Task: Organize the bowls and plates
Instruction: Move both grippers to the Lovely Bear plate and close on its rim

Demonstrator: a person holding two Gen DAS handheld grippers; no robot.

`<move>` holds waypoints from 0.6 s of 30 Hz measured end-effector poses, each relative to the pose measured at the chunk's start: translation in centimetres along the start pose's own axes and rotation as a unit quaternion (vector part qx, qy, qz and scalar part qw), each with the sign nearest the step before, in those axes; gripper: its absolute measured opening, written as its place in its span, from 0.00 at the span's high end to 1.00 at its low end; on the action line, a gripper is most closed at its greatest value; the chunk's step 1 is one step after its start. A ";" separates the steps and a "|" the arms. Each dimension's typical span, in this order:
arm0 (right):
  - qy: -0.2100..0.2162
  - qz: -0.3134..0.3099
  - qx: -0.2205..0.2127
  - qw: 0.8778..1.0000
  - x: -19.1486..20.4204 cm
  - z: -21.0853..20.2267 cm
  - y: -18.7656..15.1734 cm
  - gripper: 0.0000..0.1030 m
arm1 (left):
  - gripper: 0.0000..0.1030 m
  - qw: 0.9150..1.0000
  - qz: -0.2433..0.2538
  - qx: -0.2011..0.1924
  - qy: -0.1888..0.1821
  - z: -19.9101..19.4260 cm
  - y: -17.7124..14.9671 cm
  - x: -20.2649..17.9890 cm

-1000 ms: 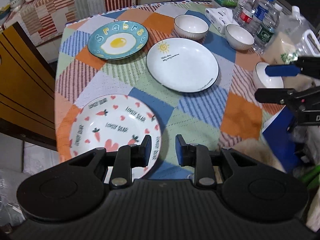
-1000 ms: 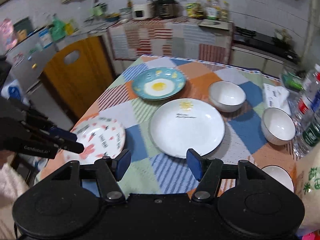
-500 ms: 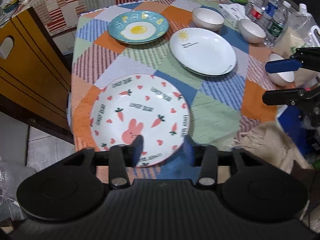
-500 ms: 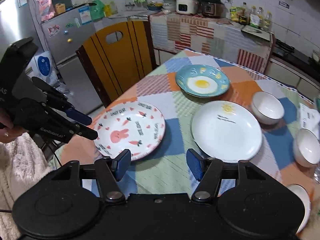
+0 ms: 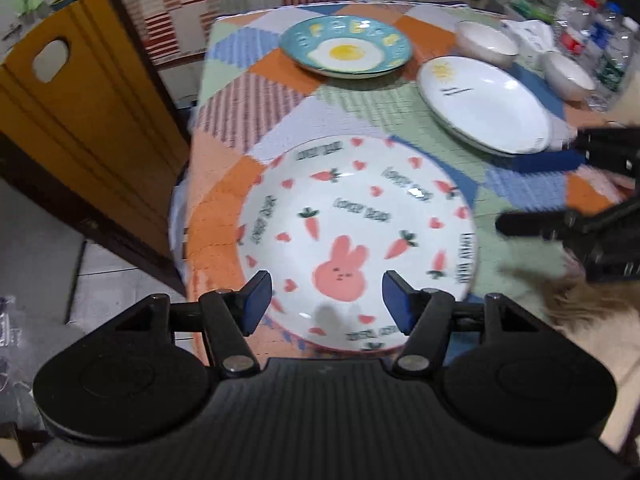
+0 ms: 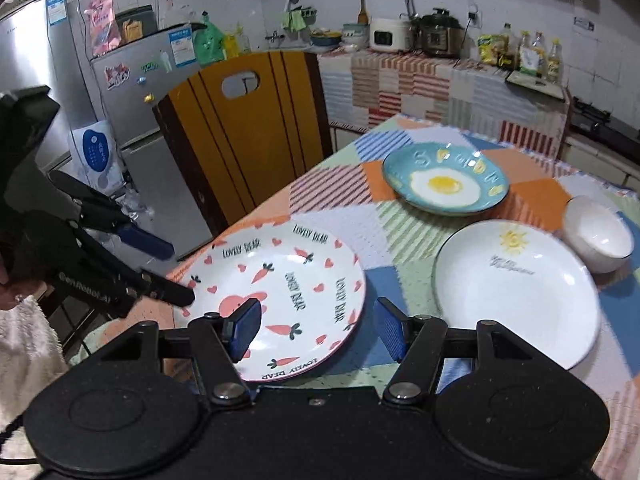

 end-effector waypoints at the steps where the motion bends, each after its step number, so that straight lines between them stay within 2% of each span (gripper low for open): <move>1: 0.011 -0.003 0.005 1.000 0.2 0.9 -0.5 0.35 | 0.42 1.000 -0.008 -0.005 0.010 0.3 -0.1 0.4; 3: 0.016 0.002 0.017 1.000 0.6 2.6 -1.7 0.35 | 0.41 0.999 -0.035 0.002 0.002 1.3 -0.4 1.1; 6: 0.021 0.043 0.041 0.998 0.5 5.1 -3.1 0.35 | 0.42 0.997 -0.074 0.012 -0.036 2.4 -0.8 1.8; 11: 0.015 0.116 0.069 0.991 -1.2 6.8 -3.2 0.35 | 0.43 0.995 -0.099 0.014 -0.014 3.8 -1.2 3.4; 13: 0.017 0.130 0.085 0.988 -1.7 7.5 -3.4 0.41 | 0.44 0.993 -0.116 0.018 -0.016 4.4 -1.3 4.2; 15: 0.017 0.136 0.098 0.986 -1.7 8.2 -3.5 0.44 | 0.48 0.991 -0.130 0.025 -0.016 5.2 -1.6 4.7; 17: 0.022 0.145 0.105 0.984 -1.7 8.8 -3.7 0.46 | 0.65 0.991 -0.129 0.037 -0.009 6.1 -2.0 4.7; 18: 0.025 0.150 0.107 0.983 -1.7 9.0 -3.7 0.49 | 0.64 0.991 -0.130 0.038 -0.015 6.4 -2.1 4.5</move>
Point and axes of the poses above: each gripper's, at about its wrist camera, not at the fingertips, and z roughly the way its jaws point, x to its left, y to its top, the point moved 7 cm from there along z, roughly the way its jaws point, and after that the axes turned 5 degrees about -y, right-handed, at the moved point
